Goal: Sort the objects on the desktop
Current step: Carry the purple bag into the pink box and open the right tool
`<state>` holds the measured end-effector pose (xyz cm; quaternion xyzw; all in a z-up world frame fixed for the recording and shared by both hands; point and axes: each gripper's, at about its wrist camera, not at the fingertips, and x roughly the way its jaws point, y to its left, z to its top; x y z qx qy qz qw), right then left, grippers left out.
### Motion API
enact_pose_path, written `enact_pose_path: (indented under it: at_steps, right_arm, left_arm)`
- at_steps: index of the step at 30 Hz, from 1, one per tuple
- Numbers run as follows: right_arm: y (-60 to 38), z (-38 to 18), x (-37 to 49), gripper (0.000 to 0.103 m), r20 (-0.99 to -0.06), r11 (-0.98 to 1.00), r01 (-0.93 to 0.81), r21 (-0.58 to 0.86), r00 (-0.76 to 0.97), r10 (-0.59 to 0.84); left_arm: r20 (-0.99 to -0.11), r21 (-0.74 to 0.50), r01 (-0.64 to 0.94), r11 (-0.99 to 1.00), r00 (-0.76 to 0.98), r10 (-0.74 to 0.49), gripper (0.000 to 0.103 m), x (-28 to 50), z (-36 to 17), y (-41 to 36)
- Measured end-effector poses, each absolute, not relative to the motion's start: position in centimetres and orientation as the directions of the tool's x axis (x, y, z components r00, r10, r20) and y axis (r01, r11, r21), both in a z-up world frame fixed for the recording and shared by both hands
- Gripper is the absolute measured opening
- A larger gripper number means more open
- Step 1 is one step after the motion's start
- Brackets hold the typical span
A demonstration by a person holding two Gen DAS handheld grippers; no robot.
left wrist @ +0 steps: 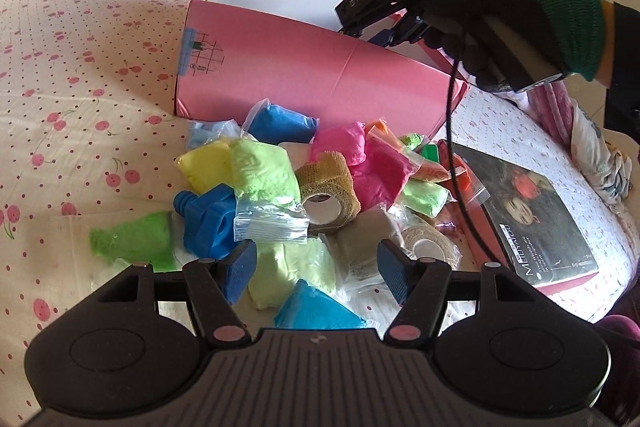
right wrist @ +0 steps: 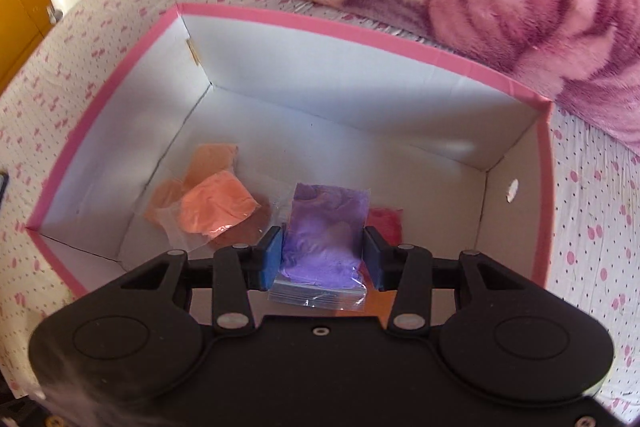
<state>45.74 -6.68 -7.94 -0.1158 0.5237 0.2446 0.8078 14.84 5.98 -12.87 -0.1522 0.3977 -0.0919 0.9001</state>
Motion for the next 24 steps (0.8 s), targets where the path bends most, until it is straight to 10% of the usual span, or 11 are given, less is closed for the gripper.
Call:
enact_pose_path:
  at_steps: [6, 24]
  right_arm:
    - [-6.2, -8.8, 46.6, 0.06, -0.91, 0.865, -0.499, 0.052, 0.334, 0.247]
    - [-11.4, 0.6, 36.2, 0.069, -0.72, 0.834, -0.528, 0.163, 0.514, 0.466]
  left_arm:
    - [-0.695, -0.344, 0.043, 0.938, 0.661, -0.285, 0.066, 14.9, -13.1, 5.9]
    - [-0.688, -0.35, -0.041, 0.936, 0.689, -0.227, 0.066, 14.4, -13.2, 7.7]
